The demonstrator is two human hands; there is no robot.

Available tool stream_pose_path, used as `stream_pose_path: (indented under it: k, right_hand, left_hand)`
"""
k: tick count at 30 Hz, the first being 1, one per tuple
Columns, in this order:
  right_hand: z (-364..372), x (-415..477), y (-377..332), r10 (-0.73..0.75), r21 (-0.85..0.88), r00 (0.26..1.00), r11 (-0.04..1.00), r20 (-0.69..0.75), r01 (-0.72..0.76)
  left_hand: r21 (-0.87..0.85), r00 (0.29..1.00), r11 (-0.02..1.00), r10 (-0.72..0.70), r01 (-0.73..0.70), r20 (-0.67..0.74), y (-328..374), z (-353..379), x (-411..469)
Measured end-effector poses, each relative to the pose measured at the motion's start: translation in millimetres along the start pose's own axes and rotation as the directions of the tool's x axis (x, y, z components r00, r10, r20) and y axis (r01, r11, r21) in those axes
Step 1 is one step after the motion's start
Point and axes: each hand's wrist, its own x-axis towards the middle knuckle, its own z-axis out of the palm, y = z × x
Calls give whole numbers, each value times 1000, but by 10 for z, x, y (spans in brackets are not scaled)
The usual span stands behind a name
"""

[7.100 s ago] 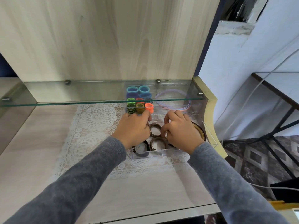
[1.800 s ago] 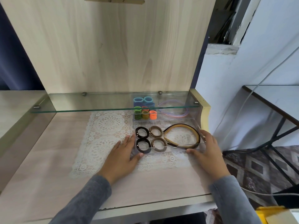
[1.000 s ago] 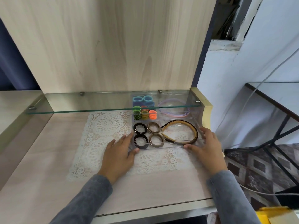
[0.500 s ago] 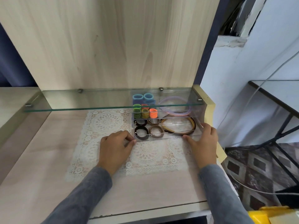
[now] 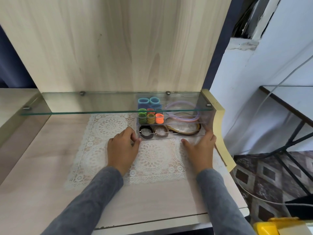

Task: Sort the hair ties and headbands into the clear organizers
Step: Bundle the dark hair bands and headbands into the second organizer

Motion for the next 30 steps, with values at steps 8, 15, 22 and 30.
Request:
stream_pose_path:
  k: [8,15,22,30]
  right_hand:
    - [60,33,-14,6,15,999,1000,53,-7]
    - [111,114,-44,4,-28,995,1000,97,-1]
    - [179,136,-93,19,9,993,1000,115,-20]
    - [262,47,-248,3,89,979,996,202,-21]
  left_hand:
    - [-49,1000,998,-27,27,-8,24,59,105]
    - [32,1000,999,-3,2,23,21,29,276]
    - [121,998,991,61,-62,9,-45,48,363]
    - [-170,992,984,64,-44,111,-10,131,298]
